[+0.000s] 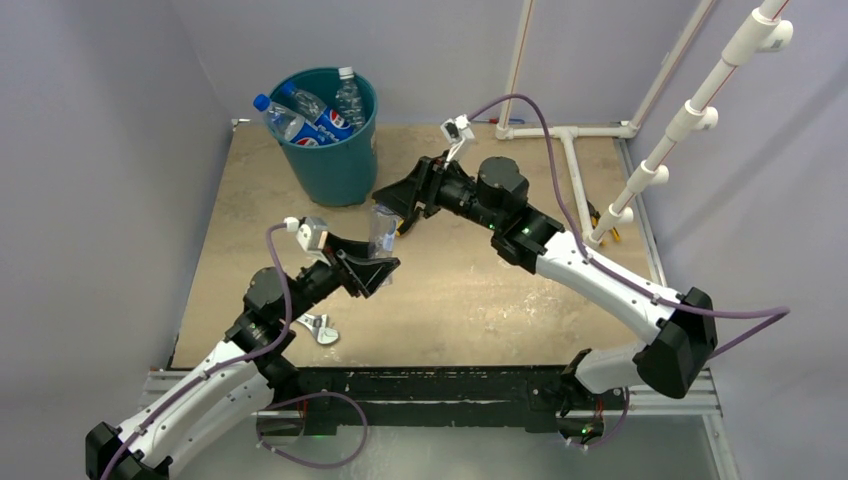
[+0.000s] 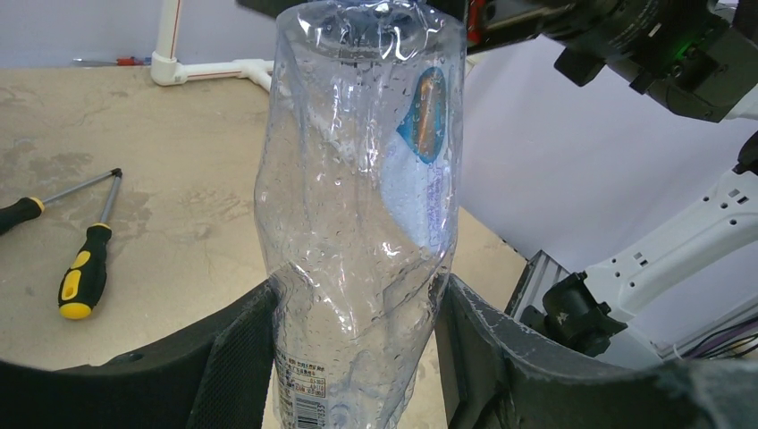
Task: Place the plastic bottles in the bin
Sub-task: Place the plastic bottle in the trash bin.
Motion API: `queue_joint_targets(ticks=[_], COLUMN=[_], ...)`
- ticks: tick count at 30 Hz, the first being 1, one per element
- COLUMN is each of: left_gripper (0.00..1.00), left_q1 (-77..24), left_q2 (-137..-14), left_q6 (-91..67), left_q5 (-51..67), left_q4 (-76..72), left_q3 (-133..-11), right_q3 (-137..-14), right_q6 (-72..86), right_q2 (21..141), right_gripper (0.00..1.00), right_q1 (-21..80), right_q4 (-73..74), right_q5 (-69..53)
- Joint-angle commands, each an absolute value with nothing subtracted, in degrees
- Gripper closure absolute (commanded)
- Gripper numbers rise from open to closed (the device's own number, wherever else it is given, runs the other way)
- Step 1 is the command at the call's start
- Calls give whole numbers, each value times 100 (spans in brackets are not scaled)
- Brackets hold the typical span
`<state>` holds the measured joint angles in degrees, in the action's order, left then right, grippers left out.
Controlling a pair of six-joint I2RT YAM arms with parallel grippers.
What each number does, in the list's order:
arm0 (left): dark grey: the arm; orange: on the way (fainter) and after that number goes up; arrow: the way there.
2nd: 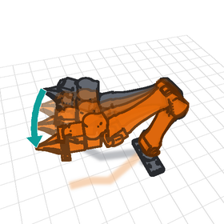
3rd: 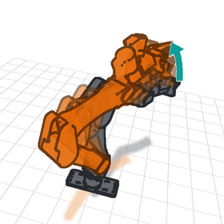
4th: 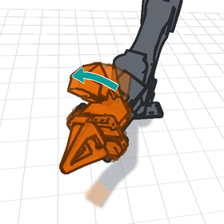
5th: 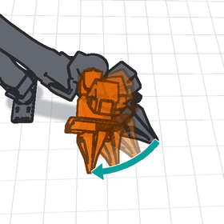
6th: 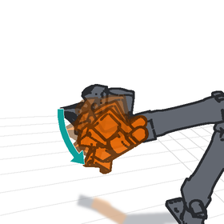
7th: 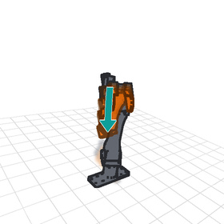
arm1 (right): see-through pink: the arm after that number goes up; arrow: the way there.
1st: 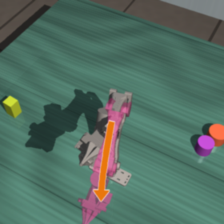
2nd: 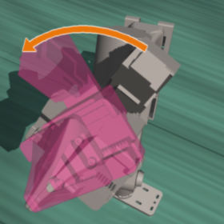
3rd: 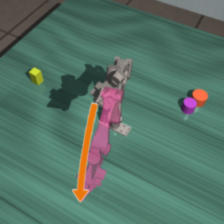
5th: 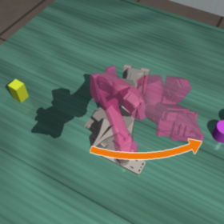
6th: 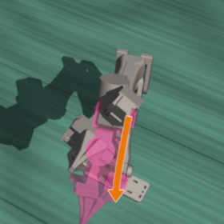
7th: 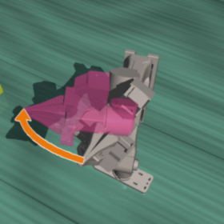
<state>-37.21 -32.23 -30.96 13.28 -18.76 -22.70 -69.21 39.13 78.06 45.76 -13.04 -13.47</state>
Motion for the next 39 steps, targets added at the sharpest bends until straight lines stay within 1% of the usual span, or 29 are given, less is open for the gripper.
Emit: queue_joint_targets(ticks=[1, 4, 6, 9, 13, 14, 15, 16, 18, 19, 22, 24, 28, 33, 36, 39], left_gripper=[82, 83, 83, 84, 85, 84, 81, 72, 48, 38, 20, 7, 1, 1, 1, 2], left_q1=[-3737, -3736, -3738, -3736, -3737, -3738, -3738, -3737, -3736, -3739, -3736, -3740, -3736, -3739, -3735, -3736], left_q2=[-3168, -3164, -3163, -3185, -3193, -3183, -3166, -3176, -3210, -3216, -3045, -2773, -2255, -1677, -1272, -906], left_q6=[-3119, -3103, -3092, -3092, -3109, -3111, -3113, -3127, -3139, -3198, -3359, -3564, -3872, -4336, -4531, -4513], left_q5=[1337, 1299, 1272, 1239, 1100, 1030, 872, 705, 308, 79, -618, -1012, -1778, -3076, -3808, -4204], left_q4=[-2079, -2041, -2023, -1992, -1883, -1837, -1750, -1571, -1044, -694, 87, 468, 1350, 2510, 2987, 3136], left_q3=[-2344, -2359, -2372, -2385, -2413, -2424, -2451, -2512, -2712, -2823, -3088, -3120, -3339, -3789, -3973, -4012], right_q3=[-7258, -7348, -7413, -7474, -7501, -7512, -7514, -7515, -7463, -7421, -7402, -7506, -7910, -8338, -8853, -9746], right_q6=[3652, 3606, 3565, 3525, 3540, 3542, 3550, 3551, 3528, 3520, 3473, 3306, 2755, 2290, 1887, 1634], right_q2=[7875, 7922, 7950, 7992, 8000, 7994, 7978, 7941, 7819, 7729, 7463, 7351, 7343, 7642, 8249, 9088], right_gripper=[25, 32, 39, 57, 86, 97, 100, 100, 100, 100, 100, 100, 100, 100, 100, 100], right_q1=[4619, 4656, 4694, 4752, 4772, 4772, 4772, 4772, 4770, 4772, 4765, 4766, 4763, 4755, 4747, 4679], right_q4=[-826, -728, -656, -578, -538, -524, -519, -530, -678, -787, -1074, -1173, -1391, -2454, -2903, -2781], right_q5=[-1430, -1485, -1503, -1539, -1640, -1651, -1646, -1636, -1612, -1541, -1296, -1111, -567, -39, 325, 492])
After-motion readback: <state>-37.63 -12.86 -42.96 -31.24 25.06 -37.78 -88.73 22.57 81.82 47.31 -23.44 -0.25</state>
